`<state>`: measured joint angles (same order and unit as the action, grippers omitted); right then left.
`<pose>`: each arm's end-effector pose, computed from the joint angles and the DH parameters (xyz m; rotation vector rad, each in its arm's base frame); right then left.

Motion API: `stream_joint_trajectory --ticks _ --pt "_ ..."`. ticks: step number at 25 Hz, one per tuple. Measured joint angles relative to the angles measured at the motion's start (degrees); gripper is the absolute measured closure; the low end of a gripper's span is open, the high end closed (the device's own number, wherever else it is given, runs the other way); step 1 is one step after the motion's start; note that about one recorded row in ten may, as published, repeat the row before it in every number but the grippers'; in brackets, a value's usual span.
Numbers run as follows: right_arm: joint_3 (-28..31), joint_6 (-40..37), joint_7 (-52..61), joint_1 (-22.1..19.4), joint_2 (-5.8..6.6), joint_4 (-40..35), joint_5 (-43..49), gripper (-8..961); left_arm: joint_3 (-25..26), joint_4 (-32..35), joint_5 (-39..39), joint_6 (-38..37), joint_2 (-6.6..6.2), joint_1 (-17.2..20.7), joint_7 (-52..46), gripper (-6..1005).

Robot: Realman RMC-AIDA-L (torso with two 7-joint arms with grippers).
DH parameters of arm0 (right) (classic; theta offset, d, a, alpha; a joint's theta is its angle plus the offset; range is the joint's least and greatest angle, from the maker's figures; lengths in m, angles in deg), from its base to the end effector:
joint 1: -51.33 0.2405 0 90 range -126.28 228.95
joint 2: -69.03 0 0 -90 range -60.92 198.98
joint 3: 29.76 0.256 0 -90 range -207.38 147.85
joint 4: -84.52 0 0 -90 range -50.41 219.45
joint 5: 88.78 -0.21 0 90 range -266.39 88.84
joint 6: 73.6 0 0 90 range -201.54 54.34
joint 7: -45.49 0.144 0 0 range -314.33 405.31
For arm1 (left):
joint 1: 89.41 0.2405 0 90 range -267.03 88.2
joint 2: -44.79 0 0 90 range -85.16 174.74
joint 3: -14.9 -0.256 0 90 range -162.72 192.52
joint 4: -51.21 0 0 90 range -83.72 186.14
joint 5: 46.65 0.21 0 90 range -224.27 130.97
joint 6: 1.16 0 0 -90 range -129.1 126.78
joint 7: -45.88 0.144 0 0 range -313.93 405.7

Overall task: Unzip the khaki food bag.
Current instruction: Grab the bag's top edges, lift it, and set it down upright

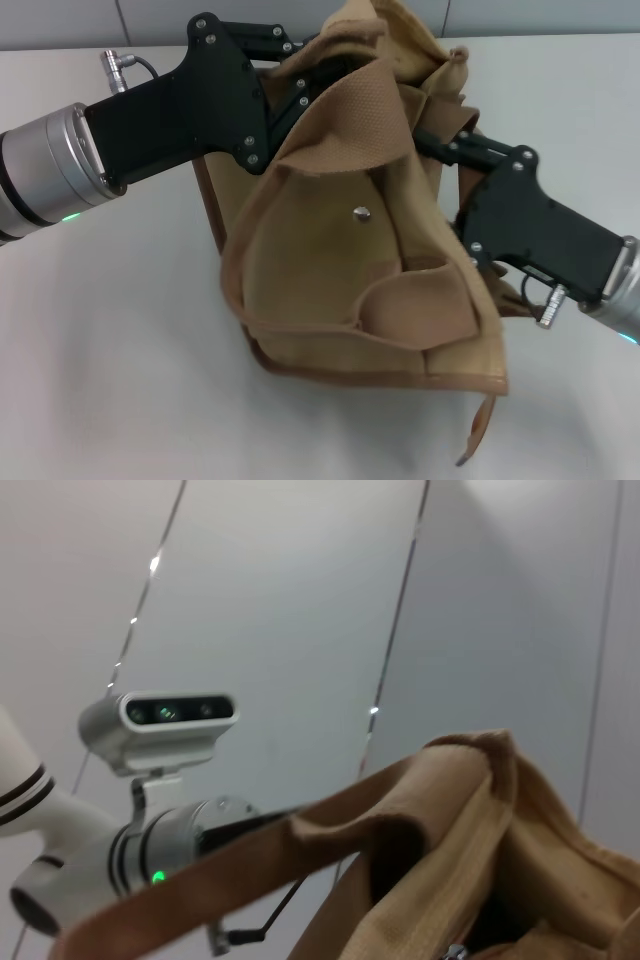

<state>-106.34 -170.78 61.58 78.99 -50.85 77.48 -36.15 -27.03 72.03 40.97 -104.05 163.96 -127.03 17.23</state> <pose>0.2356 0.2736 -0.0504 -2.2662 -0.1616 1.1687 -0.1825 0.3303 -0.0015 -2.3261 0.4738 -1.2452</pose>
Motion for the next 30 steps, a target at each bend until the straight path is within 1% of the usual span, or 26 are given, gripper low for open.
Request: stream_joint_trajectory --ticks 5,11,15,23,30 --pt "-1.6 2.4 0.0 1.6 0.0 -0.1 0.0 516 -0.2 0.0 0.0 0.0 0.0 -0.1 0.0 923" --pt "-1.2 3.1 0.4 2.4 -0.01 -0.2 -0.4 545 -0.6 0.0 -0.4 -0.1 0.01 -0.2 0.0 923" --pt "-1.0 6.0 1.2 3.7 -0.01 -0.2 -0.5 565 -0.7 -0.1 -0.5 -0.1 0.0 -0.3 0.0 923" --pt "-1.2 7.1 1.4 4.2 -0.01 -0.1 -3.3 577 -0.7 -0.1 -0.5 -0.4 0.01 -0.3 0.0 924" --pt "-1.4 7.2 2.6 4.8 0.0 -0.1 -4.1 639 -0.7 -0.1 -0.5 -0.5 0.0 -0.4 0.0 924"
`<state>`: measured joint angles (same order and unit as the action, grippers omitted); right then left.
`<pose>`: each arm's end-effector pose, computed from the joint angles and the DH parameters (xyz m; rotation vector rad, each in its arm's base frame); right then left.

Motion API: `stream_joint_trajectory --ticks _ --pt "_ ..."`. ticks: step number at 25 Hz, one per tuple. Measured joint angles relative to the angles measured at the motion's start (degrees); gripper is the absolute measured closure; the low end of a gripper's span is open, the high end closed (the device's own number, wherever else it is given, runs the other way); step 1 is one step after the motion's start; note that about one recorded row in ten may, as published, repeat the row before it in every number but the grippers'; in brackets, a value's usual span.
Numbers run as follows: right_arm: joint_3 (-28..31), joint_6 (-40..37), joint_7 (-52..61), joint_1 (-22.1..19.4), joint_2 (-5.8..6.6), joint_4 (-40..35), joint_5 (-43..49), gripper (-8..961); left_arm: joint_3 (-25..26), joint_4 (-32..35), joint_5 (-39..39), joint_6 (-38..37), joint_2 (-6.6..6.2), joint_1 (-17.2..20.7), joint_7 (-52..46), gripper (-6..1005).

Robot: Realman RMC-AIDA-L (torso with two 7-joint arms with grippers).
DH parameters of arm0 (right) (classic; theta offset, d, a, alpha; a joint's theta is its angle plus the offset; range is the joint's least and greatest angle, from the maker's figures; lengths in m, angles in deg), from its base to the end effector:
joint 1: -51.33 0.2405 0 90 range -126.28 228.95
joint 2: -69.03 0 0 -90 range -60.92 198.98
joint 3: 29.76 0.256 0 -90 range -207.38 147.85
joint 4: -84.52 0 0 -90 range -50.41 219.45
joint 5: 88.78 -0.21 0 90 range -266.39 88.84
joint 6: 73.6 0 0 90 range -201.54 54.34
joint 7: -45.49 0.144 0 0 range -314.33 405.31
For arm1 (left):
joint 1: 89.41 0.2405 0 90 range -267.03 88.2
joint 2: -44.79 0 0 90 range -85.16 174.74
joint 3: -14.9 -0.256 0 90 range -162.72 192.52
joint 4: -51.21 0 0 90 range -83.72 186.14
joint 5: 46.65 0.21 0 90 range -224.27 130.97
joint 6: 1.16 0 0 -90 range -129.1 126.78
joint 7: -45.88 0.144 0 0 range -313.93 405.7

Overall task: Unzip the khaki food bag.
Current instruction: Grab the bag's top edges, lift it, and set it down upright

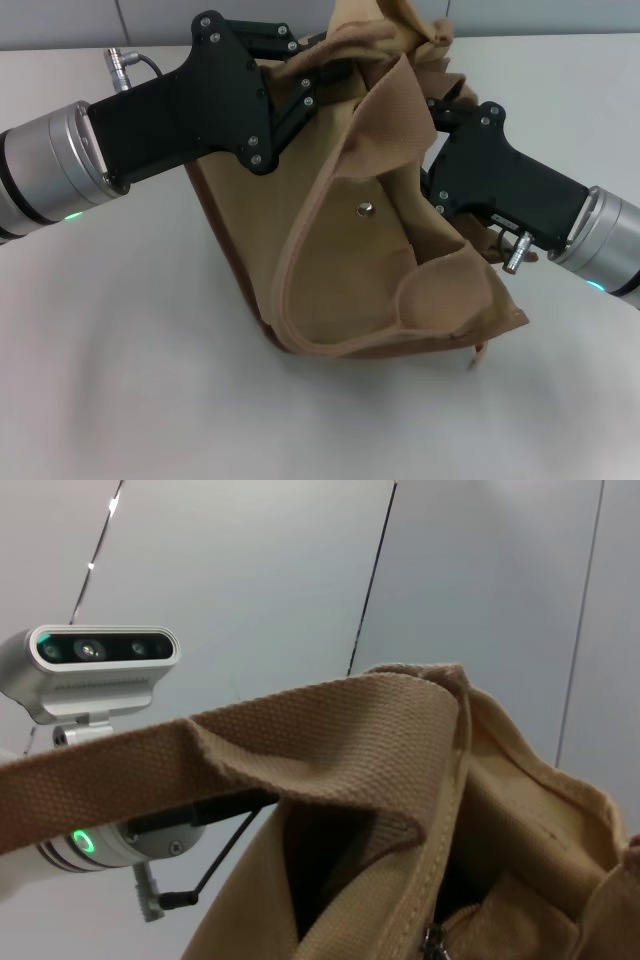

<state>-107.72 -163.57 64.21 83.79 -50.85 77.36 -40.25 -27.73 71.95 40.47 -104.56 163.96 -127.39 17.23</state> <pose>0.2218 0.3078 -0.0546 -2.2772 -0.1203 1.1019 -0.1792 0.3299 -0.0019 -2.3288 0.4887 -1.2622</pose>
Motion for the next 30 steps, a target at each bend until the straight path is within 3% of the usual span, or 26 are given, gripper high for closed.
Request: stream_joint_trajectory --ticks 12,17,19,27,30 --pt "-3.9 -0.6 -2.6 -0.5 -0.01 -1.2 0.4 725 0.0 0.0 0.0 0.1 0.0 -0.1 0.0 923" --pt "-3.4 -0.8 -3.1 -1.4 -0.01 -1.2 0.1 932 0.0 0.0 0.0 0.1 0.01 -0.1 0.0 924" --pt "-3.2 -1.4 -3.2 -1.9 -0.01 -1.3 -0.1 940 0.0 0.0 0.0 0.1 0.01 -0.1 0.0 924" --pt "-3.0 -5.3 -5.7 -7.5 0.0 -1.0 -1.4 949 0.1 0.0 -0.8 0.1 0.0 -0.1 0.0 924" --pt "-3.0 -7.0 -6.9 -11.9 0.0 -0.7 -1.3 945 0.0 0.0 -1.0 0.1 0.0 -0.1 0.0 924"
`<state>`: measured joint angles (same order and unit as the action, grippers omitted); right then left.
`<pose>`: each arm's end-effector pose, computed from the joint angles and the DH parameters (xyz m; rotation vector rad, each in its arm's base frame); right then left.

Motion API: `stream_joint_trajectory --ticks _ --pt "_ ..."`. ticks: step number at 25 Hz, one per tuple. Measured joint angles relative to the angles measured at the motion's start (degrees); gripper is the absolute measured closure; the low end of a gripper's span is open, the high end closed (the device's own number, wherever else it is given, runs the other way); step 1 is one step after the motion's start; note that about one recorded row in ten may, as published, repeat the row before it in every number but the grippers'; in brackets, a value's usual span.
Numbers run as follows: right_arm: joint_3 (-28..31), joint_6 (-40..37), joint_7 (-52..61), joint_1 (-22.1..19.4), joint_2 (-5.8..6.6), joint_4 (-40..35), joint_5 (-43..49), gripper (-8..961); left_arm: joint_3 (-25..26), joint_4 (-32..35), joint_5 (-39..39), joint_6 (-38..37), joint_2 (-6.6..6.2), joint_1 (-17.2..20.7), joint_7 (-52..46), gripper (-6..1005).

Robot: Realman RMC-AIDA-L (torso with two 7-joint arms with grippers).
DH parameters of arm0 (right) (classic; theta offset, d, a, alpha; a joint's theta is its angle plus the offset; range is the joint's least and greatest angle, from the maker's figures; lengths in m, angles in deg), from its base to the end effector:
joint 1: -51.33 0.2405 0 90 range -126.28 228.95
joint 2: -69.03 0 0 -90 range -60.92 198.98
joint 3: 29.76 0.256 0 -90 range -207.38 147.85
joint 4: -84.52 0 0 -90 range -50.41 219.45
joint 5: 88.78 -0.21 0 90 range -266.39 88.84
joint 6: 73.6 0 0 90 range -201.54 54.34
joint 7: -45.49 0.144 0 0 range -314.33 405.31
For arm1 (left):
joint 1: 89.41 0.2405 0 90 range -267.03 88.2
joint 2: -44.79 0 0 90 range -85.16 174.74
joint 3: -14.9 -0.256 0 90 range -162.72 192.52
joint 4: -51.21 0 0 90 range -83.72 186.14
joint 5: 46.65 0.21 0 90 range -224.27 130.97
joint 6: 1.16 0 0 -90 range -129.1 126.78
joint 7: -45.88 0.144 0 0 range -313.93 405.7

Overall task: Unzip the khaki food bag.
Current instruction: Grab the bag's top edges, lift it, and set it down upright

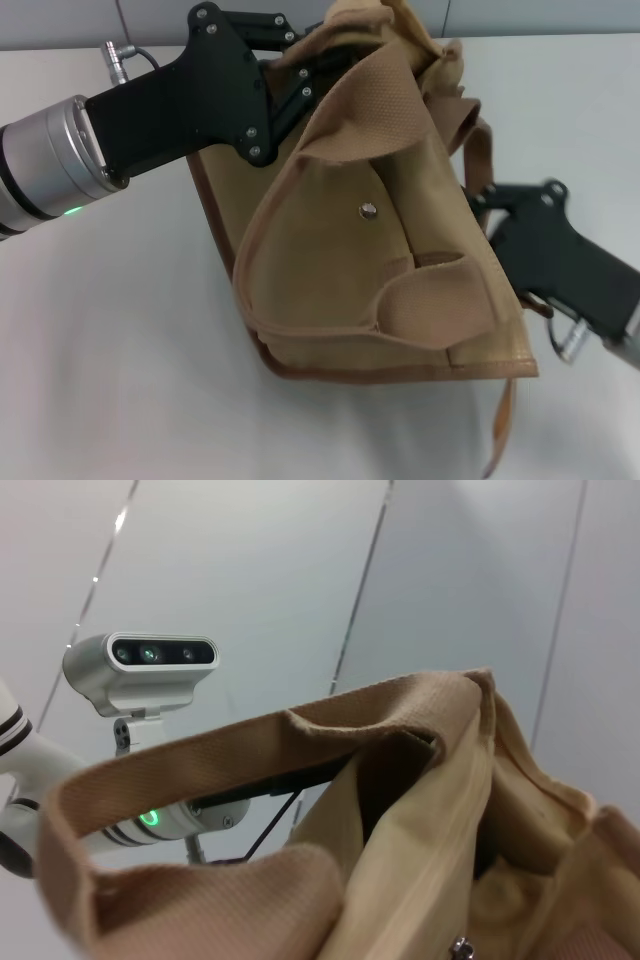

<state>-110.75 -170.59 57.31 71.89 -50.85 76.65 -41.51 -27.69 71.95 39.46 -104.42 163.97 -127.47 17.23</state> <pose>0.2642 0.2458 -0.0487 -2.2005 -0.1107 1.0770 -0.1780 0.3316 0.0000 -2.3095 0.4845 -1.2680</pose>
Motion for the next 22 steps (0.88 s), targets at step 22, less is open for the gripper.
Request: stream_joint_trajectory --ticks 22 --pt "2.0 -8.5 -1.7 -14.4 1.63 6.8 0.1 913 0.0 -0.5 -1.0 0.5 0.0 0.4 0.0 923"
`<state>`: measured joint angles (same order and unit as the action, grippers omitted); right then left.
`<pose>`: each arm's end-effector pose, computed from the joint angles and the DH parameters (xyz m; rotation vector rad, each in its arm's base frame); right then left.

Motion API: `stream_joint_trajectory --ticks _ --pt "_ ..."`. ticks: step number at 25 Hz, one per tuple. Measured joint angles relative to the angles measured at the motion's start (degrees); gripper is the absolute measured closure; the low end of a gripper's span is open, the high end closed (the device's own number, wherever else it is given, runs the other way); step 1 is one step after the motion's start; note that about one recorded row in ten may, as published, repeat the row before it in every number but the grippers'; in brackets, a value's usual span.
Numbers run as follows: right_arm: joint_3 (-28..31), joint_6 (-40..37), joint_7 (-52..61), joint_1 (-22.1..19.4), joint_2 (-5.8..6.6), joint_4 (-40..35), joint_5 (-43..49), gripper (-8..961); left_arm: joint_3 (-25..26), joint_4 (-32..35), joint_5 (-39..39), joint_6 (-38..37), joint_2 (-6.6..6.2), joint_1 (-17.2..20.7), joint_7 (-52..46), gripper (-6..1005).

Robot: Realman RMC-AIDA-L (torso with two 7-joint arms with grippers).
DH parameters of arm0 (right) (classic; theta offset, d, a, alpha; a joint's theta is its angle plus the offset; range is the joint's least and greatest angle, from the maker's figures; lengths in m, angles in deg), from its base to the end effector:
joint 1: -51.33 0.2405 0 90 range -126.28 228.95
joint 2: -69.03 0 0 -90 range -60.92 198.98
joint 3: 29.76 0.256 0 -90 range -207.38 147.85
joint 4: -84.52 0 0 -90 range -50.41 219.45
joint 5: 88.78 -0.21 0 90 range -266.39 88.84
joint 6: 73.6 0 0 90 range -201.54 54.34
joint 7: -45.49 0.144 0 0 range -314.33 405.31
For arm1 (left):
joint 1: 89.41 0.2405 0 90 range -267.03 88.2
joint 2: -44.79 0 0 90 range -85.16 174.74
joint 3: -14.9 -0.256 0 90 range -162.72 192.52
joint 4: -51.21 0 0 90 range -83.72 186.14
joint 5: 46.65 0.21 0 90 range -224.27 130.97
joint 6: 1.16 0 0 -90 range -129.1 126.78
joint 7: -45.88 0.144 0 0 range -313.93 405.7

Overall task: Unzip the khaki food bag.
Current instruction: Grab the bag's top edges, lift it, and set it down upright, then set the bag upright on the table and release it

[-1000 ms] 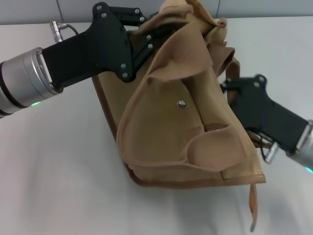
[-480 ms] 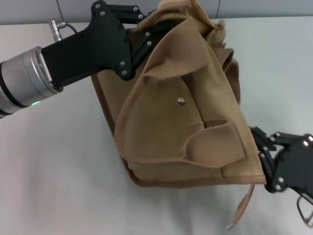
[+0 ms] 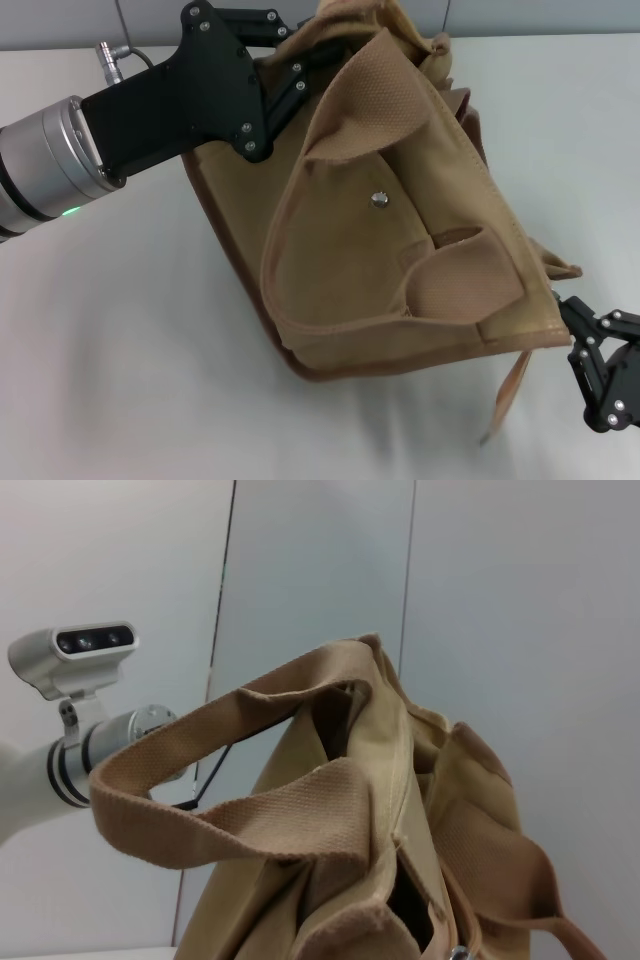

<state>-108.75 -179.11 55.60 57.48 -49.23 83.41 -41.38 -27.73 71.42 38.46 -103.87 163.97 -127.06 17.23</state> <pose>0.3220 0.1503 -0.0330 -2.0905 0.1757 1.0012 -0.1808 0.3319 0.0001 -2.2945 0.4546 -1.2662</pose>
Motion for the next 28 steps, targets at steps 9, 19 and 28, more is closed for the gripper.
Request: stream_joint_trajectory --ticks 9,19,28 --pt "8.3 -3.3 1.8 -1.2 -0.72 0.7 -0.3 900 0.0 -2.0 -0.9 -0.2 0.0 -0.1 0.2 923" --pt "20.9 -3.0 6.8 -2.6 -0.05 0.9 -0.3 721 0.0 -7.0 -3.4 -0.6 0.0 0.0 3.2 922" --pt "18.7 2.3 6.7 0.0 2.33 0.0 7.4 341 0.0 -8.2 -3.9 -1.1 0.0 0.7 4.3 922"
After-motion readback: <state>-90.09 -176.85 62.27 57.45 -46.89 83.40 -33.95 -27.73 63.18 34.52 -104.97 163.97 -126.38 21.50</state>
